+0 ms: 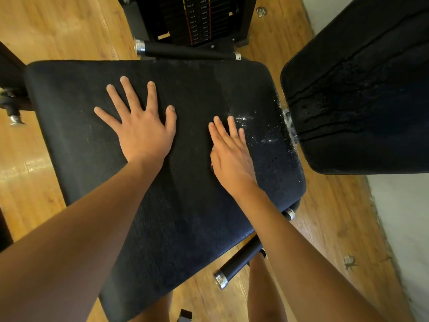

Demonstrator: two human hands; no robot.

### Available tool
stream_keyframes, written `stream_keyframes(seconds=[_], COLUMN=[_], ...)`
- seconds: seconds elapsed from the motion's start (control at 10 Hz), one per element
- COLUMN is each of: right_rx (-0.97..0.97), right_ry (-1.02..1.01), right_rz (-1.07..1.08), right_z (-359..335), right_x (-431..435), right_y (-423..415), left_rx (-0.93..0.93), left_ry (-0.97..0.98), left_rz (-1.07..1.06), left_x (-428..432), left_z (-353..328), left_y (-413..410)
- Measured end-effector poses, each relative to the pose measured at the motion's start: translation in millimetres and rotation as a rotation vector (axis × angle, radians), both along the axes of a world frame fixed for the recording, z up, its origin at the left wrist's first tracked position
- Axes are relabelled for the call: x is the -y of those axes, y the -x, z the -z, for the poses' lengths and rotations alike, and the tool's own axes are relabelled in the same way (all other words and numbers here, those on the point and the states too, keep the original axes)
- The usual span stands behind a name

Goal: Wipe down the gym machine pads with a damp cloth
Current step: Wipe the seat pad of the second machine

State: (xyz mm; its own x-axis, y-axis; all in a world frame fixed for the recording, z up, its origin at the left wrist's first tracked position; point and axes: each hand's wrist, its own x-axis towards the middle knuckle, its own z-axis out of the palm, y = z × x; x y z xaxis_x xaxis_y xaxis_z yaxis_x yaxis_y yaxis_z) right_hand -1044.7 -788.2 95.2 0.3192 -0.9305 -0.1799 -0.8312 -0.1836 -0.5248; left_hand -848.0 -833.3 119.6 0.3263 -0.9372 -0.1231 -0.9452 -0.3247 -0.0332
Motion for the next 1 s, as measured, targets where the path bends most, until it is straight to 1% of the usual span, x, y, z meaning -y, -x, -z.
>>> stream_keyframes(seconds=[0.2,0.3,0.5,0.7,0.9,1.0], right_rx=[0.021,0.037,0.048,0.037,0.02,0.028], right_ry=[0.006,0.009,0.105,0.134,0.089,0.088], right_rz=[0.011,0.005,-0.035,-0.042,-0.017,-0.012], right_z=[-0.3,1.3,6.9,5.6,2.4,2.1], right_x=[-17.5,-40.5,-105.2,-100.5,-76.5,-82.5], right_y=[6.3,17.7,52.2,50.3,38.3,41.1], left_rx=[0.005,0.006,0.007,0.003,0.006,0.009], left_ry=[-0.003,-0.003,0.013,0.019,0.022,0.019], left_rz=[0.0,0.002,0.006,0.004,0.002,0.004], left_x=[0.4,0.6,0.9,0.9,0.7,0.0], left_z=[-0.6,0.2,1.6,2.4,2.8,2.3], left_y=[-0.7,-0.2,-1.7,-1.5,-2.6,-1.7])
